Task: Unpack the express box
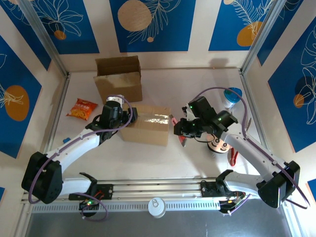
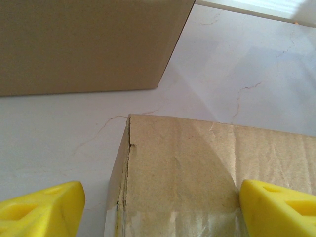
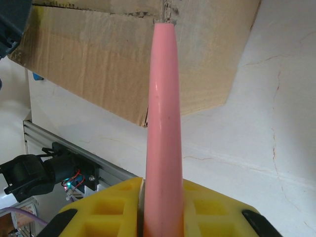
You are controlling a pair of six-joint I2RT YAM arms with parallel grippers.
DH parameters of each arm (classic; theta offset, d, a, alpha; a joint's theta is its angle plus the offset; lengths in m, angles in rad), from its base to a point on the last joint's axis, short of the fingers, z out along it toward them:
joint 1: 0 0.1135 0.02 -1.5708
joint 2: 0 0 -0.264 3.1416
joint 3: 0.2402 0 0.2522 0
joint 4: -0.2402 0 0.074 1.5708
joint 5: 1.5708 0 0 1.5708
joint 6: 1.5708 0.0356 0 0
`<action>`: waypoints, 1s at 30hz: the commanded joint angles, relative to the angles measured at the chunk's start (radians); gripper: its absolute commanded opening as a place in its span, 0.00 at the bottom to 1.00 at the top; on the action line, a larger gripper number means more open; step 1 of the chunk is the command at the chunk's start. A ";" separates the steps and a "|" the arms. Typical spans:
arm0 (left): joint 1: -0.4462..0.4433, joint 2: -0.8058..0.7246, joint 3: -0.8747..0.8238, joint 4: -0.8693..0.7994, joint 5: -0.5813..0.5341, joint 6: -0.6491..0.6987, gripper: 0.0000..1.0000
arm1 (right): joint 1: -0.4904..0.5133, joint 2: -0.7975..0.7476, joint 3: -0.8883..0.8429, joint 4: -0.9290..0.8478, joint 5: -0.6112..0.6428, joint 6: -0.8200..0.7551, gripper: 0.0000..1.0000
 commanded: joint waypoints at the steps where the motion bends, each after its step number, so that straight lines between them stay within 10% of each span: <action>1: -0.007 0.028 -0.051 -0.150 -0.046 0.029 0.81 | -0.001 0.002 -0.007 0.001 -0.014 0.012 0.00; 30: -0.007 0.041 -0.048 -0.159 -0.049 0.032 0.81 | 0.003 0.033 -0.015 0.006 0.003 0.008 0.00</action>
